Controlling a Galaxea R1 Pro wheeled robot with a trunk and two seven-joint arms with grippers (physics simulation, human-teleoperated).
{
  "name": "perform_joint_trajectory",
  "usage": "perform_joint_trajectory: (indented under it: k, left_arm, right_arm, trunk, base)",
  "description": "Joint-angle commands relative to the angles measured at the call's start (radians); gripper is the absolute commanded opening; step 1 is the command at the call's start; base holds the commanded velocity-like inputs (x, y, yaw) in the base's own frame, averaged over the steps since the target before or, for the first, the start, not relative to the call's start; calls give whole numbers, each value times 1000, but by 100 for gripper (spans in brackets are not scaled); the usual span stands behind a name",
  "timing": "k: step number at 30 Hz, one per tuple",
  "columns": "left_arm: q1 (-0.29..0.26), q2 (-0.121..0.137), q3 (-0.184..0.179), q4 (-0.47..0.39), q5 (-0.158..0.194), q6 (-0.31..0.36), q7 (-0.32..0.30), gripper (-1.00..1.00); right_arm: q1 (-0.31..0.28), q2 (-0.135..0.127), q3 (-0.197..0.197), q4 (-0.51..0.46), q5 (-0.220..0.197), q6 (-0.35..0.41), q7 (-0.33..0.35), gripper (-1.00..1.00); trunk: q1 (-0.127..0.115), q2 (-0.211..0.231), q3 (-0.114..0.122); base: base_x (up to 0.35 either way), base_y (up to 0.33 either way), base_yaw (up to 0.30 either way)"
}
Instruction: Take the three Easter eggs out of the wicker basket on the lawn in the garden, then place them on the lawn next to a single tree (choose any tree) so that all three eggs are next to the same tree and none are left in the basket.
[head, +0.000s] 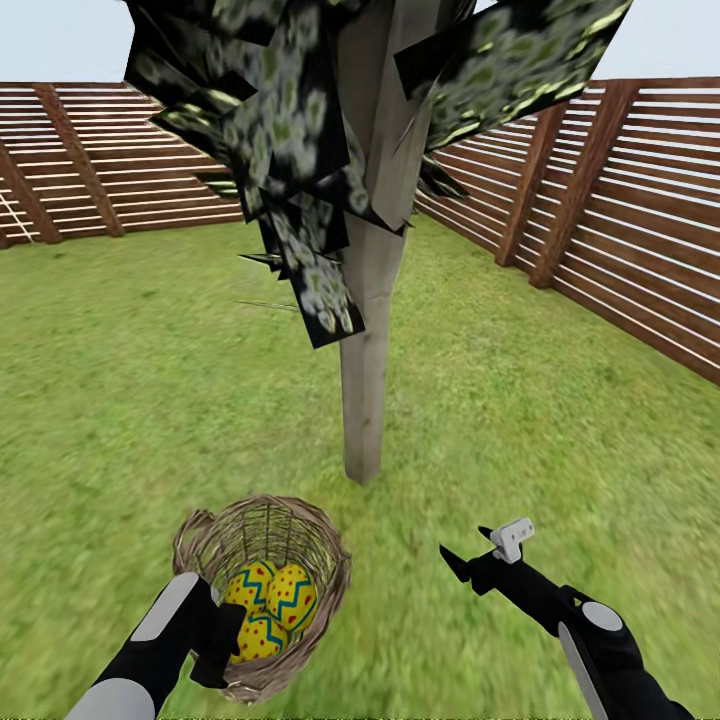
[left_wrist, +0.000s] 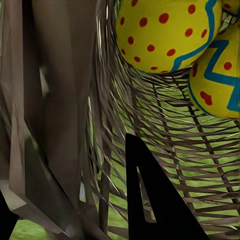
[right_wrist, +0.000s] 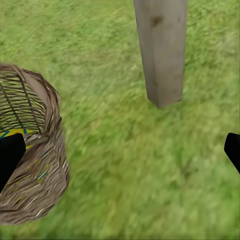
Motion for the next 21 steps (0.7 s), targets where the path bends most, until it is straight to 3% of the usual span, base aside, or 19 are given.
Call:
perform_joint_trajectory:
  k: [1,21]
  left_arm:
    - [-1,0,2,-1,1,9,5,-100]
    - [-1,-1,1,-13,1,10,-8,-100]
  right_arm:
    - [-1,0,-2,-1,0,7,5,100]
    - [-1,0,-3,-1,0,-5,7,100]
  trunk:
    - [4,-8,-6]
    - [81,-148,-100]
  base:
    - [0,0,0]
    - [0,0,0]
